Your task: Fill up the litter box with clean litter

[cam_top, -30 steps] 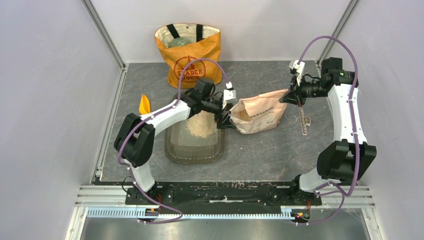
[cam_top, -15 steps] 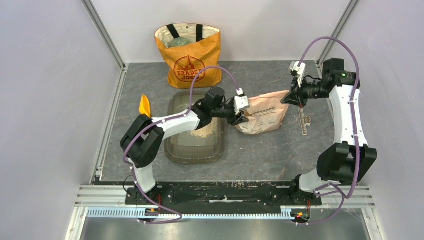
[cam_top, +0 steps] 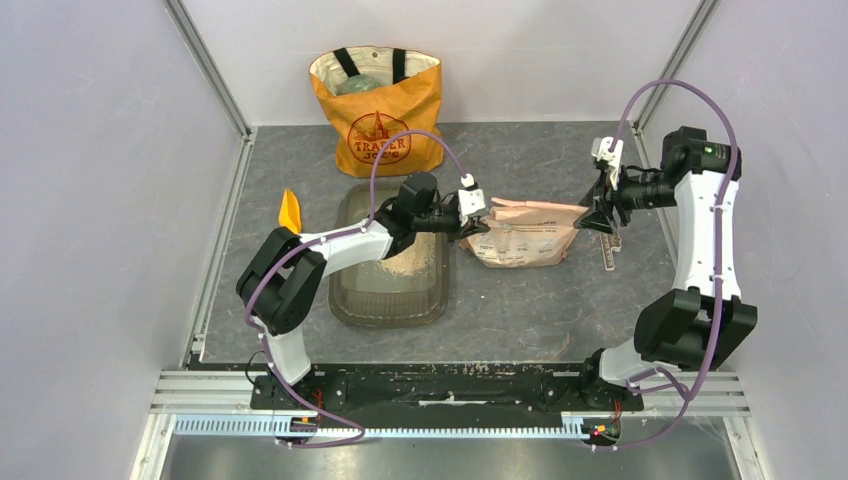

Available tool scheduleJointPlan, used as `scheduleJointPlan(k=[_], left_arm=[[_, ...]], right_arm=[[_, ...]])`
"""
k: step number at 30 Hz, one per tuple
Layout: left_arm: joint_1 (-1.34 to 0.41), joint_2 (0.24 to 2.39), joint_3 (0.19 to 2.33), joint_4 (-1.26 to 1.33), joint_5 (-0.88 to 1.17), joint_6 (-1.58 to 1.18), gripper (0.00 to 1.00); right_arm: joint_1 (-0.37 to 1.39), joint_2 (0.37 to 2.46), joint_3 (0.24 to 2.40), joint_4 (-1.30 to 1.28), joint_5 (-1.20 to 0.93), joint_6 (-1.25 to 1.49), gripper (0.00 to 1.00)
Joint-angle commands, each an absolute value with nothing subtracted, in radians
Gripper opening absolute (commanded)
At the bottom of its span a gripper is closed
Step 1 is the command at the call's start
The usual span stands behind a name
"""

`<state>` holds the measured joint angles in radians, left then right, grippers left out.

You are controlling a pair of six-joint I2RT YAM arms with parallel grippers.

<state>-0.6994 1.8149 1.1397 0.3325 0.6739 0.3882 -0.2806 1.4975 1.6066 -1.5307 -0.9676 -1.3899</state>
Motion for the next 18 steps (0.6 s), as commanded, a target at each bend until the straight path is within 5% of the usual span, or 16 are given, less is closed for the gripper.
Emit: scheduleJointPlan(k=[1,7,11,14,18], left_arm=[[-0.678,1.798,1.192,0.386,0.688,0.468,0.02],[-0.682,1.792,1.195,0.344,0.715,0.557,0.02],[-0.683,1.794,1.198,0.337,0.716,0.58,0.02],[-0.683,1.794,1.198,0.336,0.722,0.609,0.02],[-0.684,1.804,1.224,0.335,0.703,0.589,0.02]], right_arm=[[-0.287,1.5,1.728,-1.74,-1.011,-1.454,0.66],[-0.285,1.539,1.918,-1.728,-1.178,-1.283,0.76],[-0.258,1.599,1.997,-1.495,-1.257,-0.907,0.78],[-0.184,1.6,1.924,-1.251,-1.157,-0.695,0.79],[-0.018,1.624,1.796,-1.23,-0.921,-0.779,0.81]])
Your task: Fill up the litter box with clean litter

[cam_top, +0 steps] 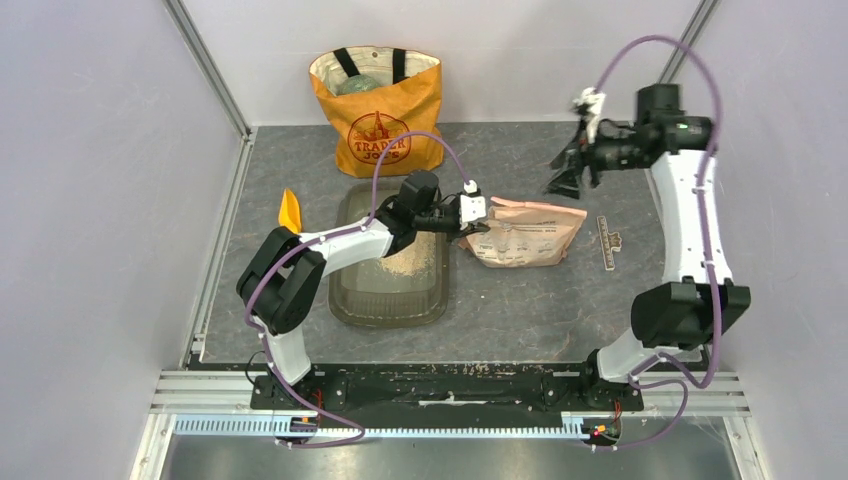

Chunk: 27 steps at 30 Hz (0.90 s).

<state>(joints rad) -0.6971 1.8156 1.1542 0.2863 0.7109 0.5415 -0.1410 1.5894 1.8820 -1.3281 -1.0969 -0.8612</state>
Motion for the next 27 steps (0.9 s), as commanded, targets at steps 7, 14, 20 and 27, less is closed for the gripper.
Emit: scheduleJointPlan(k=[7,14,20,27], left_arm=[[-0.683,1.785,1.234,0.299,0.676,0.552,0.24],[-0.682,1.774,1.236,0.288,0.672,0.531,0.38],[-0.675,1.751,1.243,0.25,0.698,0.508,0.55],[-0.659,1.736,1.224,0.238,0.722,0.584,0.17]], right_arm=[[0.039,1.663,1.733,-1.364,-0.767,-1.027,0.89],[0.046,1.671,1.653,-1.358,-0.662,-1.129,0.91],[0.046,1.663,1.591,-1.367,-0.608,-1.193,0.92],[0.023,1.683,1.56,-1.358,-0.542,-1.222,0.88]])
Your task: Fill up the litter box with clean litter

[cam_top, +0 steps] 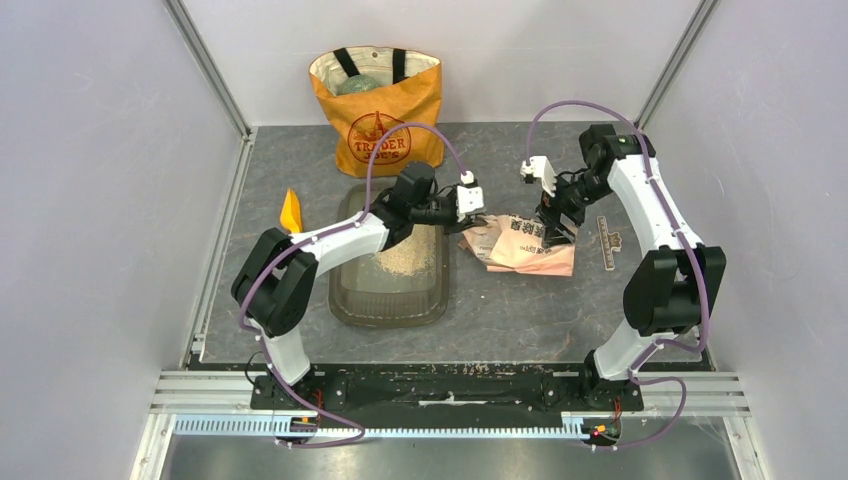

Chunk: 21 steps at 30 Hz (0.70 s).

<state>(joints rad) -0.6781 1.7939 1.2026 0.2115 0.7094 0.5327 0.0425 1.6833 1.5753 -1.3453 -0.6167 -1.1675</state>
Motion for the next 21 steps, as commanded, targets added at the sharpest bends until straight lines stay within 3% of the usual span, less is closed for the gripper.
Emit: scheduleJointPlan(k=[1,5,10,11,15,18,21], left_arm=[[-0.658,1.737,1.223,0.237,0.721,0.603,0.15],[-0.66,1.729,1.186,0.275,0.698,0.716,0.03],[-0.66,1.719,1.141,0.314,0.657,0.857,0.03],[-0.66,1.714,1.137,0.308,0.655,0.881,0.07],[-0.653,1.674,1.247,0.068,0.702,0.83,0.52],[-0.623,1.652,1.397,-0.257,0.832,0.724,0.66],[-0.585,1.666,1.478,-0.342,0.894,0.448,0.75]], right_arm=[[0.017,1.687,1.56,-1.36,-0.536,-1.227,0.86],[0.007,1.702,1.559,-1.37,-0.509,-1.26,0.76],[-0.047,1.728,1.556,-1.373,-0.489,-1.283,0.52],[-0.048,1.734,1.556,-1.376,-0.487,-1.288,0.48],[-0.05,1.735,1.565,-1.384,-0.509,-1.291,0.35],[-0.049,1.726,1.563,-1.382,-0.528,-1.299,0.3],[-0.049,1.719,1.553,-1.376,-0.525,-1.305,0.29]])
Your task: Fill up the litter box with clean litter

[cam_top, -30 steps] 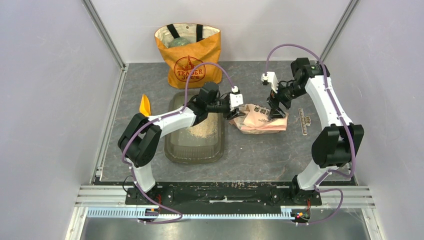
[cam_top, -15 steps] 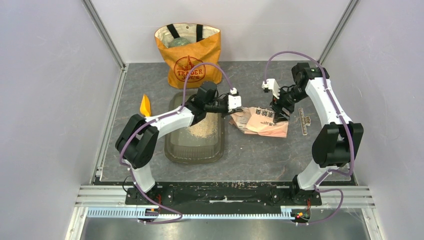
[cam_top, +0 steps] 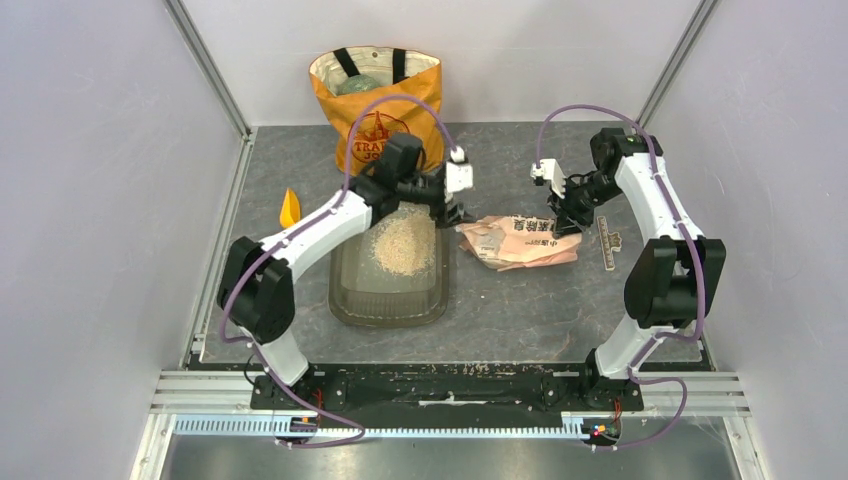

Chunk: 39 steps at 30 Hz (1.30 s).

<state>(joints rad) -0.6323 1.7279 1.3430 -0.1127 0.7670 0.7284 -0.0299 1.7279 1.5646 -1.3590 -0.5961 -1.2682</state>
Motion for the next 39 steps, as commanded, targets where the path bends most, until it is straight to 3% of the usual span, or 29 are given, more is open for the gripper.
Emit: scheduleJointPlan(k=[1,7,12,18,21,28,36,39], left_arm=[[-0.58,1.697,1.526,-0.379,0.872,0.362,0.75],[-0.578,1.944,1.869,-0.612,0.952,0.121,0.85],[-0.609,1.86,1.667,-0.392,0.912,0.171,0.9],[-0.638,2.042,1.834,-0.533,0.91,0.151,0.83],[-0.64,1.988,1.733,-0.484,0.906,0.255,0.82],[-0.703,1.797,1.382,-0.016,0.709,0.423,0.9],[-0.765,1.841,1.31,0.264,0.56,0.524,0.77],[-0.779,1.842,1.279,0.321,0.539,0.595,0.53]], right_arm=[[-0.049,1.714,1.547,-1.371,-0.525,-1.305,0.29],[-0.049,1.694,1.518,-1.356,-0.528,-1.307,0.29],[-0.05,1.706,1.519,-1.358,-0.527,-1.302,0.3],[-0.051,1.709,1.52,-1.357,-0.524,-1.308,0.31],[-0.051,1.713,1.527,-1.365,-0.521,-1.307,0.31],[-0.052,1.75,1.577,-1.439,-0.569,-1.311,0.27],[-0.052,1.777,1.606,-1.495,-0.588,-1.326,0.3],[-0.052,1.781,1.611,-1.506,-0.591,-1.329,0.31]])
